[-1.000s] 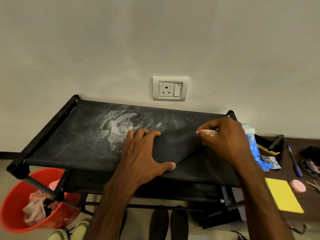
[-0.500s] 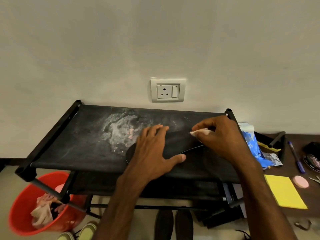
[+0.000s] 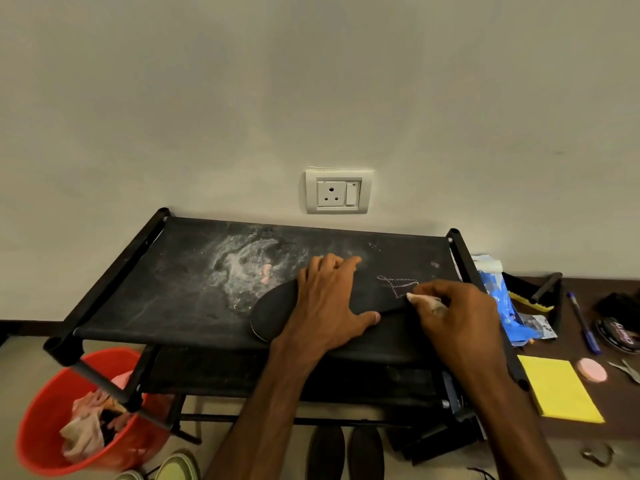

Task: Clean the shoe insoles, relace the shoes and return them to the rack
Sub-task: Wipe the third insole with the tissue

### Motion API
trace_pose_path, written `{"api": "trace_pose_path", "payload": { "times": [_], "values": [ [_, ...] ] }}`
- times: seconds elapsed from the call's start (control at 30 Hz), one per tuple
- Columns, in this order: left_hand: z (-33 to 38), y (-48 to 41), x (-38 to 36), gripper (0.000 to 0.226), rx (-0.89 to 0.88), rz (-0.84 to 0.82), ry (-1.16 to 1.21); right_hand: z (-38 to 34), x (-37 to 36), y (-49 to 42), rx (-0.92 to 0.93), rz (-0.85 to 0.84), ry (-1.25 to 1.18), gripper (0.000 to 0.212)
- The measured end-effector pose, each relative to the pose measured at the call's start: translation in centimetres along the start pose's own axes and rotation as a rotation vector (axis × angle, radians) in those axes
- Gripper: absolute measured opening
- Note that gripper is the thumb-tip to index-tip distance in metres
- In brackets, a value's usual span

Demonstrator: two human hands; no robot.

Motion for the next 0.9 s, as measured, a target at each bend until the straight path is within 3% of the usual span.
{"api": "trace_pose_path", "payload": {
  "times": [0.27,0.4,0.9],
  "values": [
    [1.0,0.0,0.8,0.080,-0.036,0.131,-0.032,0.8,0.8,0.9,-0.032,0.148,0.026,0.009],
    [0.8,0.1,0.4,0.079,-0.033,0.121,-0.008,1.5,1.0,0.5,-0.071,0.201,0.037,0.011],
    [0.6,0.2,0.0,0.081,-0.022,0.095,0.008,1.0,-1.0,-0.3,-0.046,0.043,0.047,0.015]
  ]
}}
Point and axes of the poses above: each hand's wrist, its own y-axis away from the middle knuckle, its own x-axis out of the back of the hand, z = x × y, the point moved 8 cm from there along -y, towards the middle knuckle, and after that the axes turned 1 degree about -x, right-handed, at the moved point
